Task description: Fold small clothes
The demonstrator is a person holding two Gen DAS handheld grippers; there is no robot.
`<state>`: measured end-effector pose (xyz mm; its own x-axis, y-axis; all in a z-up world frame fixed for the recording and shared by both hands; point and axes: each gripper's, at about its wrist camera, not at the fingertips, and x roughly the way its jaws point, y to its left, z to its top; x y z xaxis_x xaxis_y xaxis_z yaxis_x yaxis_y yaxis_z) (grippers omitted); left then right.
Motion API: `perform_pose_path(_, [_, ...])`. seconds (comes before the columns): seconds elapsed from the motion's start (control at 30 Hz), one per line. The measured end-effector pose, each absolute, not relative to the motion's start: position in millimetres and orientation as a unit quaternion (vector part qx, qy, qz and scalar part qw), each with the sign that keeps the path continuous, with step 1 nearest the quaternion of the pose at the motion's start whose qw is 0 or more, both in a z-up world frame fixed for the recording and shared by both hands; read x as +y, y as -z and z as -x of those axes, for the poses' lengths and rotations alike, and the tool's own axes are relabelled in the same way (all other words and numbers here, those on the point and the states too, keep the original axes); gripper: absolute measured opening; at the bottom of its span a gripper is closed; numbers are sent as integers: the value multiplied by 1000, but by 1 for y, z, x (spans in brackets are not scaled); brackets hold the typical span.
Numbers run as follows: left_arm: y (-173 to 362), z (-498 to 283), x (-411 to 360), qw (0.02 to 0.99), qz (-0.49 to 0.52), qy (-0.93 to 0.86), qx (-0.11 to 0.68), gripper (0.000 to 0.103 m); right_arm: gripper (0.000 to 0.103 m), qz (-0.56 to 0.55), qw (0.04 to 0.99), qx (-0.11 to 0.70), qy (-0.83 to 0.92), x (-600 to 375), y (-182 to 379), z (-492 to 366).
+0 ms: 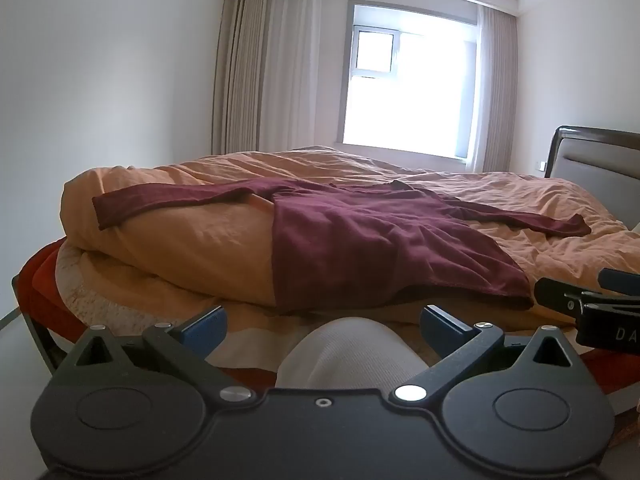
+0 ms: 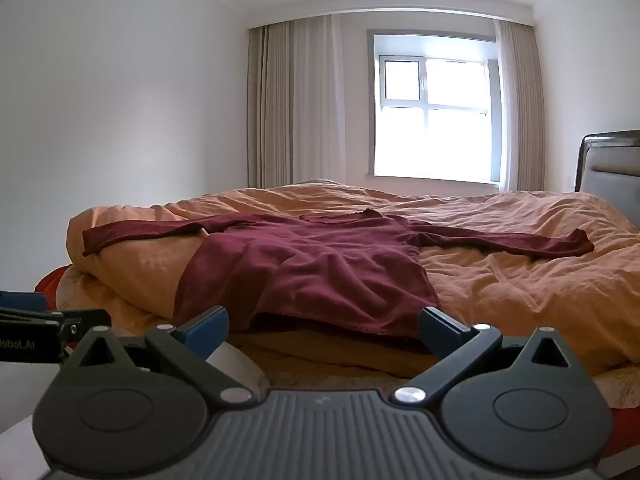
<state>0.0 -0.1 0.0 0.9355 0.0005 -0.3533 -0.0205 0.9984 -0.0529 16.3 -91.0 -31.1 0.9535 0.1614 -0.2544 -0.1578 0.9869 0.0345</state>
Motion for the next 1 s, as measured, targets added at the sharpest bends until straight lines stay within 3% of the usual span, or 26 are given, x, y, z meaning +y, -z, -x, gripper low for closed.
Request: perform_pose_path(1.0, [0,2,2,983,33,-6,180,102,103,1,988,133,-85,-83,34,-18])
